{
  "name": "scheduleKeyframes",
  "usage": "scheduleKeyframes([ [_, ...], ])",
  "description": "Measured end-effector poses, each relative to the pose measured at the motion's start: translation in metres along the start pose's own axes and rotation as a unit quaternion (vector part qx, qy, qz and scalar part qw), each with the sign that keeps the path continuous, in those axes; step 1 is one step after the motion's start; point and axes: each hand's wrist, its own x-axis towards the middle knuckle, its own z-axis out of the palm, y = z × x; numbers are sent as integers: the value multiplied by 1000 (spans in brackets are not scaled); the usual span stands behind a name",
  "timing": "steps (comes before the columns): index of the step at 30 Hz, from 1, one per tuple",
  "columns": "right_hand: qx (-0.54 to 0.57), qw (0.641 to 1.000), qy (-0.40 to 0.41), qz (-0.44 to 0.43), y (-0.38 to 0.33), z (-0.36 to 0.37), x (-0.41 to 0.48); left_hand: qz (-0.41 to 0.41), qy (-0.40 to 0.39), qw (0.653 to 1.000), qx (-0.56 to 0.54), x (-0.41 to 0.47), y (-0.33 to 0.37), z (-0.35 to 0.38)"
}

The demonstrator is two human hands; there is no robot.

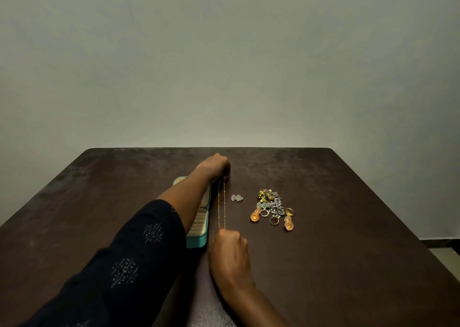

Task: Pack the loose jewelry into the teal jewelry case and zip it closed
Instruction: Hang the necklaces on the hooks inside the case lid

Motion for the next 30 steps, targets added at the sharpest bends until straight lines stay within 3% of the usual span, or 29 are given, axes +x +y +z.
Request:
scheduleKeyframes([
  [6,17,999,27,14,2,-2,4,20,-25,999,-17,-4,4,-3],
  [11,19,993,109,51,17,-19,23,88,-81,992,-28,-22,23,-16],
  [16,10,987,135,87,36,-33,38,91,-118,989,-16,-33,38,-7],
  [25,8,983,152,106,55,-41,42,139,-71,988,-14,-36,68,0],
  [30,12,983,149,110,59,-41,42,111,-58,989,-75,-43,61,-10],
])
